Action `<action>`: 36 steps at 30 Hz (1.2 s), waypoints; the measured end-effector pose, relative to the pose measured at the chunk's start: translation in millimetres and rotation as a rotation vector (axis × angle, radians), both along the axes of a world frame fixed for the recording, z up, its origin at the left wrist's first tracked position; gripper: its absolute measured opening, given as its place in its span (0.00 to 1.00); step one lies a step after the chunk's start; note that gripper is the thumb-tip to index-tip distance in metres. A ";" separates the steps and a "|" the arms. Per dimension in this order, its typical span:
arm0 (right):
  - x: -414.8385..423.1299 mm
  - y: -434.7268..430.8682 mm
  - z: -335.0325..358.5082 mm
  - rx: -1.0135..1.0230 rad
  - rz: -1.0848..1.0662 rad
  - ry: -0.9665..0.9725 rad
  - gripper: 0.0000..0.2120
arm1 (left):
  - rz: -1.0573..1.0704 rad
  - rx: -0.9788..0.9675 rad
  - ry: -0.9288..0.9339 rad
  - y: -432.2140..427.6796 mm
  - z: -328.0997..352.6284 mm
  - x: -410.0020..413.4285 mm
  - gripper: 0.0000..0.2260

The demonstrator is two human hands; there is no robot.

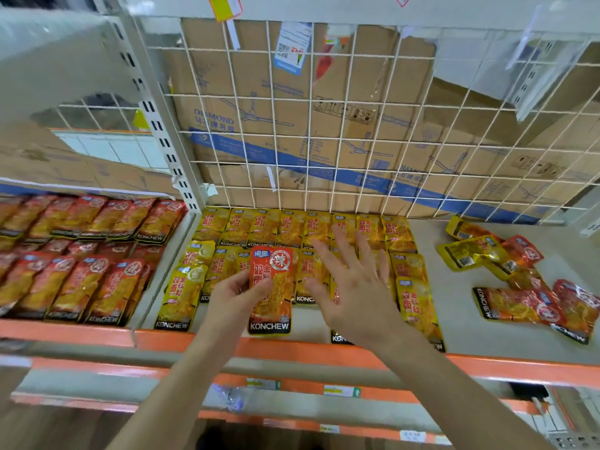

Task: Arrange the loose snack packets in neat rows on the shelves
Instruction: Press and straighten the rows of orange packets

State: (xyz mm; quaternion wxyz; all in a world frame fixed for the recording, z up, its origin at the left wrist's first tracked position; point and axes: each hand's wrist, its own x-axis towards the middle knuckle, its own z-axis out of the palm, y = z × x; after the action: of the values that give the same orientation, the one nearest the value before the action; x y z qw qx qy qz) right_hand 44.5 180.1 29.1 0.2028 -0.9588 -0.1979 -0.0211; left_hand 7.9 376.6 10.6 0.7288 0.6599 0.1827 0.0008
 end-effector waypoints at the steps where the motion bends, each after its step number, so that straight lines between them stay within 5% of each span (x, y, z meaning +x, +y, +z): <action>1: 0.3 11.5 3.6 0.021 0.035 -0.018 0.35 | 0.033 0.018 -0.023 9.3 3.9 -4.9 0.06; 19: -80.0 240.3 14.2 0.070 0.419 -0.101 0.31 | 0.459 0.184 -0.040 215.6 14.9 -136.0 0.04; 33: -137.0 459.6 20.6 -0.063 0.479 -0.072 0.31 | 0.605 0.002 -0.017 444.8 5.0 -218.9 0.04; 36: -148.3 491.8 24.9 -0.065 0.482 -0.039 0.32 | 0.592 0.015 -0.023 477.7 8.2 -230.8 0.11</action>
State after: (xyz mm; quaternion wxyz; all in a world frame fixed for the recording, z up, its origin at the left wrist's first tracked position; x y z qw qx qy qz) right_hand -103.7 671.9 54.0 0.1674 -0.8892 -0.4254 0.0159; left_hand -222.9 854.3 18.8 0.6939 0.5832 0.3591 0.2224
